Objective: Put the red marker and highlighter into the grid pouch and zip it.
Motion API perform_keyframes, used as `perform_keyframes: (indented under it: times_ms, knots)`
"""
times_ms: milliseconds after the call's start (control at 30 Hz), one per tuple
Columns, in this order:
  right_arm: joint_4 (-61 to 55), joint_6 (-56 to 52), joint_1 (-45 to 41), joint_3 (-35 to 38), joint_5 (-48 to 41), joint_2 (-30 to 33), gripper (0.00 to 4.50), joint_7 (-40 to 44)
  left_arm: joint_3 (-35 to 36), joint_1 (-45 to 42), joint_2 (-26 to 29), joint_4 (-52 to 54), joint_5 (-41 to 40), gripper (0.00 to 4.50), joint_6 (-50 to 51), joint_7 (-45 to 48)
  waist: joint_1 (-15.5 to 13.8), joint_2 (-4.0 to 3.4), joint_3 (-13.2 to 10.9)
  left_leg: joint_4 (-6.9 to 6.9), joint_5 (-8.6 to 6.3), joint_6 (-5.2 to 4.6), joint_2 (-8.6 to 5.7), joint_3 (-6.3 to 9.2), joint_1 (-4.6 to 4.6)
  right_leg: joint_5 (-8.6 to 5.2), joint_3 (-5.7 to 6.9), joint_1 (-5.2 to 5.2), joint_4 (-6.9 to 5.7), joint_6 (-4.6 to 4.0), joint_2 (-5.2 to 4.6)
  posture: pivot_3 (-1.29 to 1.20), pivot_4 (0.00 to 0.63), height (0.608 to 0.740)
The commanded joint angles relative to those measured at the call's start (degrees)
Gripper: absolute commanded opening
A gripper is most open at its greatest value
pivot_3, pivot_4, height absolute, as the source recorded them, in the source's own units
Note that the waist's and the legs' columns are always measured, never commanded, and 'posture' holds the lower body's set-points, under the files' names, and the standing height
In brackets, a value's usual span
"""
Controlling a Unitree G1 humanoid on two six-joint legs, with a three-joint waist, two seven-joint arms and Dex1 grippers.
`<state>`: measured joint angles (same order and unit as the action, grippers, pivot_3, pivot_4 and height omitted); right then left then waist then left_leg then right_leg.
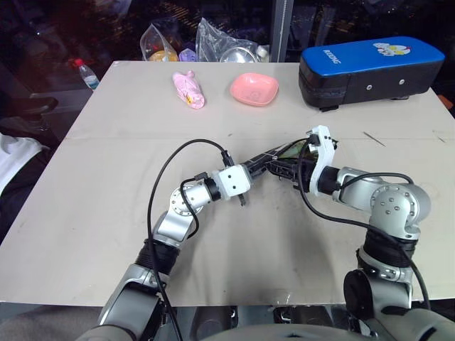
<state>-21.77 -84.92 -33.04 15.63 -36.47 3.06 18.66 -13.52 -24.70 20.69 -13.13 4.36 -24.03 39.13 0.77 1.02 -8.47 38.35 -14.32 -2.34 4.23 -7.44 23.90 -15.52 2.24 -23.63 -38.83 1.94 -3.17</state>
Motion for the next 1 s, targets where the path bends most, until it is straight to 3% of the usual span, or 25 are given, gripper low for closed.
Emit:
perform_keyframes:
  times_ms: [33,333,633,1000]
  knots:
    - [-1.6,0.8,-0.2,0.3,-0.8,0.3,0.03,-1.0,0.1,-1.2,0.2,1.0,-0.3,0.0,-1.9,0.0,0.0,0.0,0.0,0.0,0.0,0.0,0.0,0.0,0.0,0.0,0.0,0.0,0.0,0.0,0.0,0.0,0.15,0.74]
    - [-2.2,0.7,1.2,1.4,-2.8,2.0,0.03,-1.2,0.8,-1.2,0.4,0.2,0.1,0.0,-1.7,-1.1,0.0,0.0,0.0,-0.01,-0.01,-0.02,0.0,-0.01,0.0,0.0,0.0,0.0,0.02,0.0,-0.01,0.0,0.15,0.74]
    - [-2.6,0.6,3.2,9.1,-6.3,3.6,0.03,-2.2,2.0,-3.2,2.0,-4.4,0.4,0.0,-3.4,-2.5,0.0,0.0,0.0,-0.02,-0.04,-0.07,0.0,-0.01,0.01,0.0,0.0,0.0,0.03,0.0,-0.02,0.0,0.15,0.74]
    - [-1.0,2.5,5.5,15.6,-6.9,10.8,0.03,-3.3,2.1,-5.0,2.6,-7.9,0.8,0.0,-5.5,-3.7,0.0,0.0,0.0,-0.04,-0.12,-0.2,0.0,0.0,0.01,0.0,0.0,-0.01,0.05,0.0,-0.01,0.0,0.15,0.74]
